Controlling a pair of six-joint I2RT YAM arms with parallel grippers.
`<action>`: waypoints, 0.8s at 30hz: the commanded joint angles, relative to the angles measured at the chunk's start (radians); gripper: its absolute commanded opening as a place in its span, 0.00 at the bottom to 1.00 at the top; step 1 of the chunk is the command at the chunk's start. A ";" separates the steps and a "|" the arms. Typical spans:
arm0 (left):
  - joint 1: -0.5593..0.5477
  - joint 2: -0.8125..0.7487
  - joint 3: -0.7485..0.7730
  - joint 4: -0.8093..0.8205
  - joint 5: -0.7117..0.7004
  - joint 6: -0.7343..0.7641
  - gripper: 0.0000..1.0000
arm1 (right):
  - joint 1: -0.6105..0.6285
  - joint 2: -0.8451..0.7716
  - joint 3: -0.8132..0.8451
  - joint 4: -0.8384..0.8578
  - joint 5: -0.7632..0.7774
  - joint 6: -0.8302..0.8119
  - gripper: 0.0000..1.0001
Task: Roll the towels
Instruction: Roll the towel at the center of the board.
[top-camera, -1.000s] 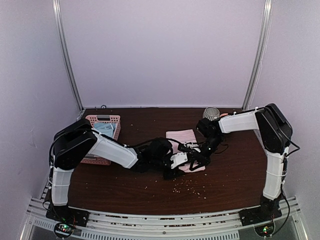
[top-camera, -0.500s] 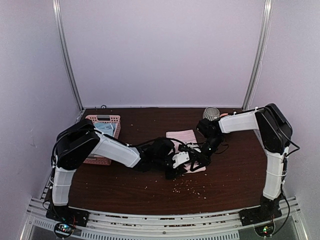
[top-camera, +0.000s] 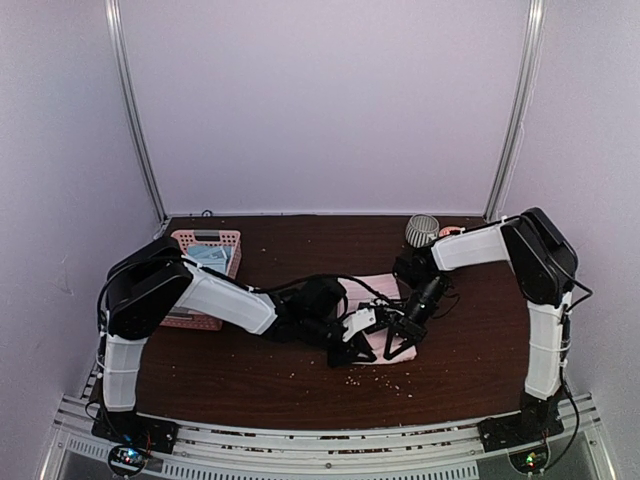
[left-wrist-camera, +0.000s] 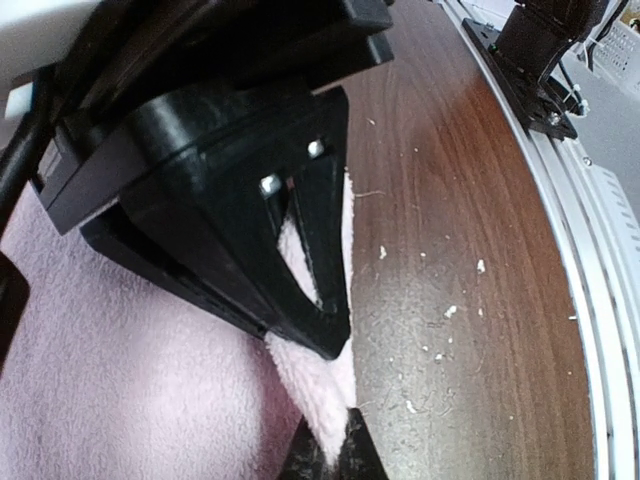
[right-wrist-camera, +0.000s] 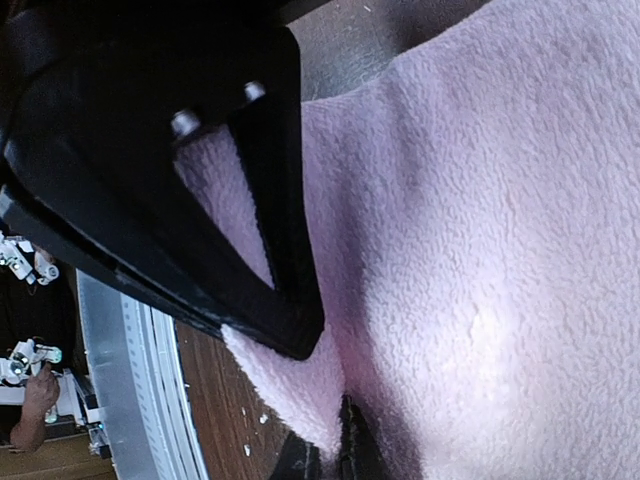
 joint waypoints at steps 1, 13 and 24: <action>0.021 0.017 0.005 -0.087 0.099 -0.086 0.00 | -0.013 0.057 -0.001 -0.058 0.054 0.019 0.03; 0.030 -0.019 -0.054 -0.146 -0.043 -0.095 0.09 | -0.013 0.172 0.055 -0.020 0.102 0.211 0.01; -0.082 -0.317 -0.256 -0.121 -0.449 0.064 0.41 | -0.013 0.220 0.074 -0.026 0.110 0.234 0.01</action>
